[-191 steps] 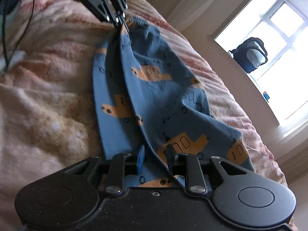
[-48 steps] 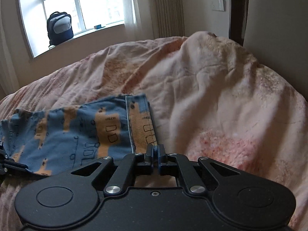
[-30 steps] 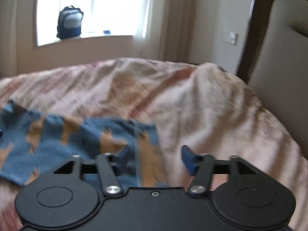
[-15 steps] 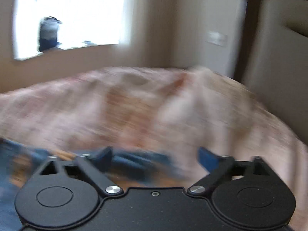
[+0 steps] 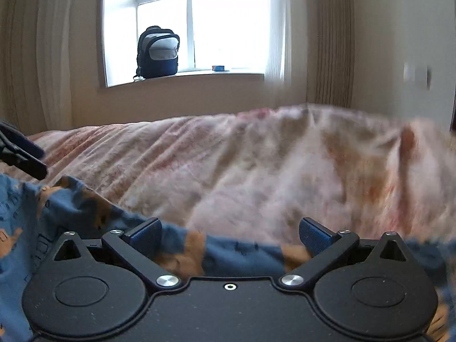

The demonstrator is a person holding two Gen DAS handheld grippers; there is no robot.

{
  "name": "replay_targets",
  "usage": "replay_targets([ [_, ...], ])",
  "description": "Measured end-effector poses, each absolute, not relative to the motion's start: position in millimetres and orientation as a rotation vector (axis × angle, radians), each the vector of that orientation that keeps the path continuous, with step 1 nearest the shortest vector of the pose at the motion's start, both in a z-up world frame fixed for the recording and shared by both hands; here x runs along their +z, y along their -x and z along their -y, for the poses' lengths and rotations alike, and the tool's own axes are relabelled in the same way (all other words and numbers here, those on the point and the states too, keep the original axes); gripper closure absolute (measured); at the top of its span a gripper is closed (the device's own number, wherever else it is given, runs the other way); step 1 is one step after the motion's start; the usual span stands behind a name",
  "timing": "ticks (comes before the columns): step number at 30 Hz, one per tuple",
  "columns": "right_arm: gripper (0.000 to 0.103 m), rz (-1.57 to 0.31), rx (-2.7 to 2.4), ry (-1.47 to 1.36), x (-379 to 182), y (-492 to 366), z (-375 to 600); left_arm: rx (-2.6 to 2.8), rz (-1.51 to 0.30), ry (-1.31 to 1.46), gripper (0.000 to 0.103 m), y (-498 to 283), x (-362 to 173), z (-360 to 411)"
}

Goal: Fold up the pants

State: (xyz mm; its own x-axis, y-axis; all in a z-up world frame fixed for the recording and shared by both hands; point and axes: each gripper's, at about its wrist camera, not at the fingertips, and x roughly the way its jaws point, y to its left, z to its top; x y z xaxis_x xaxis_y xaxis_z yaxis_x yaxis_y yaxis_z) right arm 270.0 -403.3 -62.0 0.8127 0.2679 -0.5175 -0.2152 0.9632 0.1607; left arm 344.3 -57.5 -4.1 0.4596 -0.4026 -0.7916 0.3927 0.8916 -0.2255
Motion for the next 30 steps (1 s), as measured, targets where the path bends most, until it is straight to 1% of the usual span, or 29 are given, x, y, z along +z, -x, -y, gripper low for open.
replay_targets([
  [1,0.001,-0.578,0.276,-0.149,-66,-273,410,-0.486,-0.997,0.026,0.009,-349,-10,56],
  [3,0.001,-0.568,0.309,-0.204,-70,-275,419,-0.474,-1.030,0.028,0.019,-358,-20,55],
  [4,0.000,-0.559,0.321,-0.211,-71,-276,420,-0.476,-1.050,0.041,0.022,-362,-24,54],
  [5,0.000,-0.556,0.331,-0.208,-73,-276,419,-0.485,-1.065,0.062,0.027,-364,-27,53],
  [6,0.000,-0.554,0.335,-0.200,-73,-276,418,-0.498,-1.077,0.088,0.031,-365,-28,54],
  [7,0.000,-0.548,0.342,-0.191,-72,-275,416,-0.521,-1.092,0.114,0.033,-367,-28,55],
  [8,0.001,-0.538,0.354,-0.184,-71,-273,415,-0.544,-1.100,0.126,0.042,-367,-27,56],
  [9,0.001,-0.529,0.362,-0.179,-69,-271,415,-0.569,-1.101,0.120,0.058,-367,-25,59],
  [10,0.001,-0.519,0.365,-0.175,-68,-269,414,-0.570,-1.096,0.089,0.068,-366,-22,63],
  [11,0.001,-0.505,0.364,-0.173,-67,-266,414,-0.538,-1.080,0.036,0.093,-365,-20,69],
  [12,0.001,-0.488,0.362,-0.172,-64,-262,415,-0.492,-1.060,-0.020,0.094,-363,-18,73],
  [15,0.001,-0.426,0.376,-0.146,-55,-250,413,-0.441,-0.971,-0.045,0.095,-354,-5,78],
  [18,0.001,-0.398,0.460,-0.089,-46,-238,403,-0.406,-0.911,-0.198,0.096,-343,-10,97],
  [20,0.001,-0.440,0.541,-0.056,-46,-235,393,-0.373,-0.935,-0.242,0.096,-343,-22,104],
  [22,0.005,-0.503,0.560,-0.039,-51,-235,387,-0.343,-0.953,-0.242,0.096,-348,-33,106],
  [24,0.008,-0.553,0.501,-0.012,-54,-238,389,-0.326,-0.962,-0.233,0.095,-350,-38,107],
  [28,0.008,-0.612,0.225,-0.005,-48,-248,436,-0.316,-0.973,-0.226,0.095,-352,-37,107],
  [30,0.008,-0.603,0.051,-0.048,-44,-256,474,-0.312,-0.975,-0.225,0.095,-353,-38,108],
])
